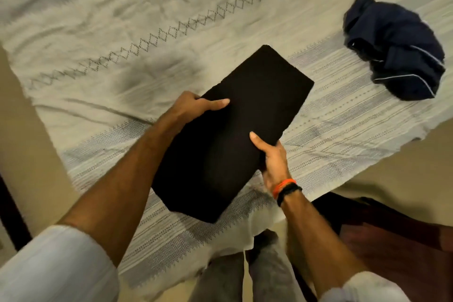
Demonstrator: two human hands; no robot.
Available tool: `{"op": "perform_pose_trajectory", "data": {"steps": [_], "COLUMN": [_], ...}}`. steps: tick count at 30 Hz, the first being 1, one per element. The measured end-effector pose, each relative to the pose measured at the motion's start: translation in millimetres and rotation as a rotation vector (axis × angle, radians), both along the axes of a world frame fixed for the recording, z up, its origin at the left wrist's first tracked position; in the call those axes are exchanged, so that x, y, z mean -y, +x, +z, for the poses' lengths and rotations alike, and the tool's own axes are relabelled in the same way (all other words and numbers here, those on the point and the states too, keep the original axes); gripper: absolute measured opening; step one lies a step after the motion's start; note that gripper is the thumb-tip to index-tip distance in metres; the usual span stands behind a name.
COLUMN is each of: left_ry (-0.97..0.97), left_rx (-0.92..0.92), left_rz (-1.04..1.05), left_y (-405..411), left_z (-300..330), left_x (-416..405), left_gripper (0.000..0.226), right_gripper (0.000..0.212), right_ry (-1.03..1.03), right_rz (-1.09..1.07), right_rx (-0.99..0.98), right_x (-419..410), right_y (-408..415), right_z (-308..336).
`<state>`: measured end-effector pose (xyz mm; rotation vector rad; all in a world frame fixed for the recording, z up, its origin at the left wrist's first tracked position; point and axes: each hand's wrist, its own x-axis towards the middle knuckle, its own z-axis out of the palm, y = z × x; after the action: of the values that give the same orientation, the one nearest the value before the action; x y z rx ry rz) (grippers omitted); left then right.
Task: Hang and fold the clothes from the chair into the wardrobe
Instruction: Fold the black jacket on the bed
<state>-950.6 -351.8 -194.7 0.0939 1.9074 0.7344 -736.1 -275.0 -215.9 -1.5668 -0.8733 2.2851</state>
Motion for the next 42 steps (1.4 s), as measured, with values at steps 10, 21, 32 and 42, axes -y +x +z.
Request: {"op": "perform_pose_trajectory", "data": {"steps": [10,21,32,42], "left_ry": [0.245,0.733,0.236,0.149], "left_rx": [0.364,-0.093,0.159,0.067], "left_rz": [0.418,0.474,0.454,0.431], "left_y": [26.6,-13.9,102.0,97.1], "left_z": [46.5,105.3,-7.3,-52.2], "left_x": [48.3,21.5,80.1,78.9], "left_gripper": [0.038,0.039,0.066,0.076], "right_gripper": [0.052,0.034,0.058,0.071], "right_ry": [-0.015,0.621,0.217,0.222], "right_rz": [0.442,0.463,0.548,0.497], "right_rx": [-0.047,-0.333,0.199,0.228], "right_x": [-52.8,-95.9,-22.7,-29.4], "right_y": [-34.4,-94.7,18.0,13.9], "right_z": [46.0,117.2,-1.0,-30.4]}}
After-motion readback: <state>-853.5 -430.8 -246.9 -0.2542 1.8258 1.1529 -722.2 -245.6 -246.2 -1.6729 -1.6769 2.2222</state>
